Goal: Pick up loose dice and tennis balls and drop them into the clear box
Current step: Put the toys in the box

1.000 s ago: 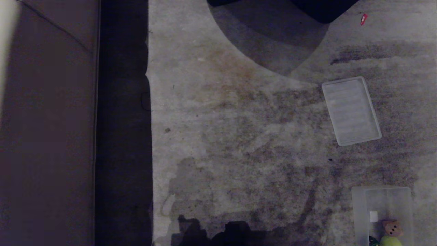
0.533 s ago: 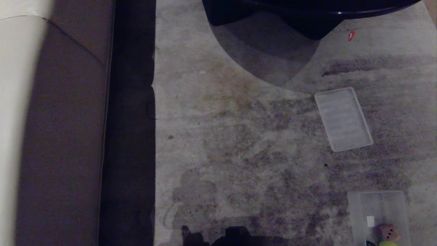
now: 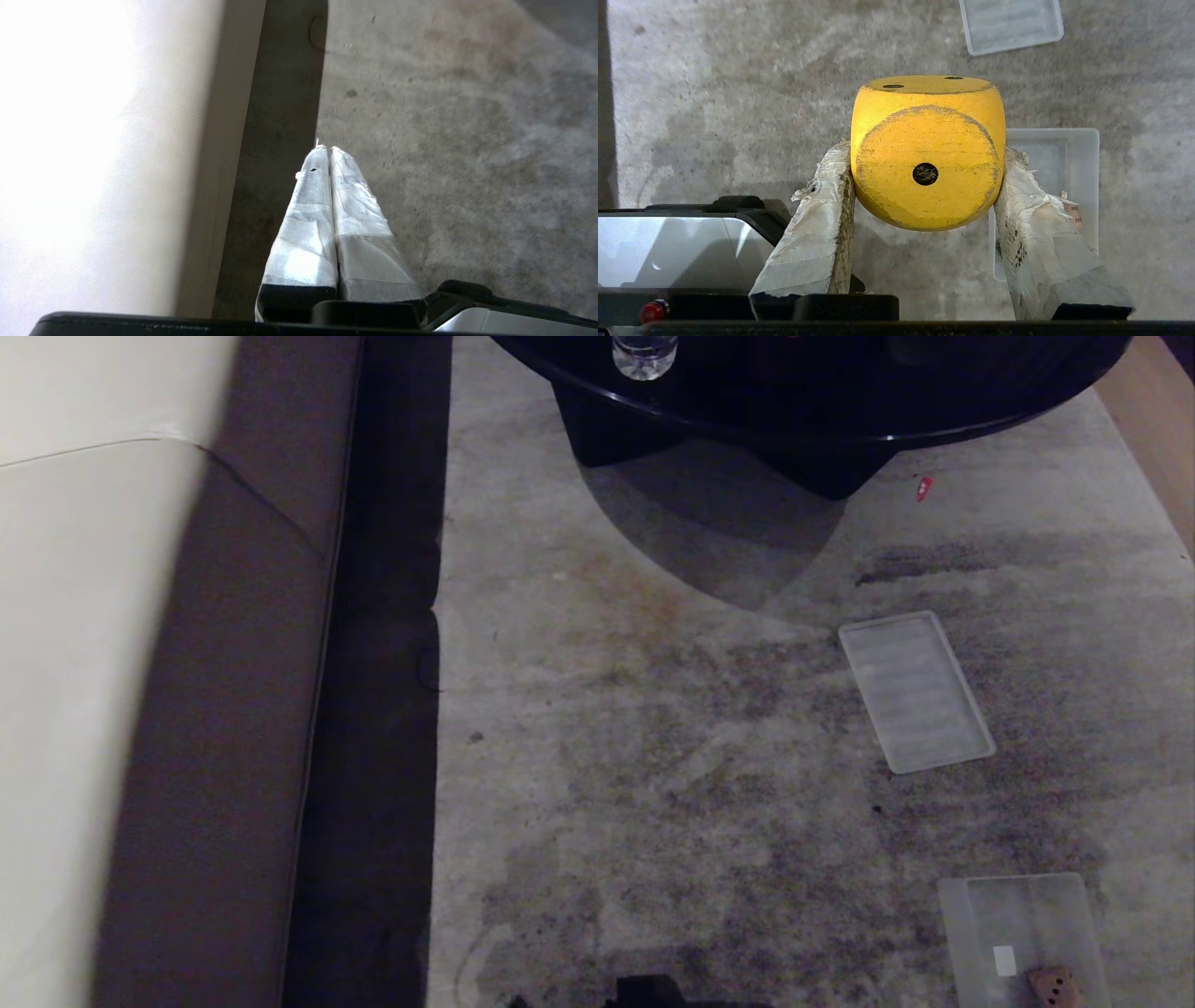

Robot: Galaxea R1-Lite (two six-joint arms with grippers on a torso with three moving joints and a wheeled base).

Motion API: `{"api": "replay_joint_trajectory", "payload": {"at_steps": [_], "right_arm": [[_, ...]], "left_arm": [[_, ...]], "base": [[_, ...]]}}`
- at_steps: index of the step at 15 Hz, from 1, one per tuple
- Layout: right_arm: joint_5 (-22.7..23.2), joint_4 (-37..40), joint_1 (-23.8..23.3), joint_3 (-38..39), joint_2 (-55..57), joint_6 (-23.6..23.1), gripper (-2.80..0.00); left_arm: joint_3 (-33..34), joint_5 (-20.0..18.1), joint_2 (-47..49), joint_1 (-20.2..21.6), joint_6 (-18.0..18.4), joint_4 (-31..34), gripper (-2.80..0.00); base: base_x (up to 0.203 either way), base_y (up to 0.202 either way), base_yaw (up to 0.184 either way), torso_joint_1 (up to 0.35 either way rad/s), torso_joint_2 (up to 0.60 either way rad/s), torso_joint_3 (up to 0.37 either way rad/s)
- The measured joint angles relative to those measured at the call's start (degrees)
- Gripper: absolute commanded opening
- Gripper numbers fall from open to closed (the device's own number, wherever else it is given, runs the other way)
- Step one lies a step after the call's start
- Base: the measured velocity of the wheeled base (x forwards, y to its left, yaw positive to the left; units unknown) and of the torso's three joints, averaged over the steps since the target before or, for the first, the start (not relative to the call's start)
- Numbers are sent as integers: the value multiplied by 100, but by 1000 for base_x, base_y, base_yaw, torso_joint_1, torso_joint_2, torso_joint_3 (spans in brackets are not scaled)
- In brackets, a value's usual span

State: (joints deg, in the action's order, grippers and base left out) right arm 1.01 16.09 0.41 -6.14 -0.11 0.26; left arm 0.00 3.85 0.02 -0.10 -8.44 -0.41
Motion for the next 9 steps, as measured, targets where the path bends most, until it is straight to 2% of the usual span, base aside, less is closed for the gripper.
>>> {"api": "replay_joint_trajectory", "payload": {"at_steps": [9], "right_arm": [[0, 0, 0, 0, 1, 1, -280]], "left_arm": [[0, -7, 0, 0, 0, 0, -280]], "base": [[0, 0, 0, 2, 2, 205]]}}
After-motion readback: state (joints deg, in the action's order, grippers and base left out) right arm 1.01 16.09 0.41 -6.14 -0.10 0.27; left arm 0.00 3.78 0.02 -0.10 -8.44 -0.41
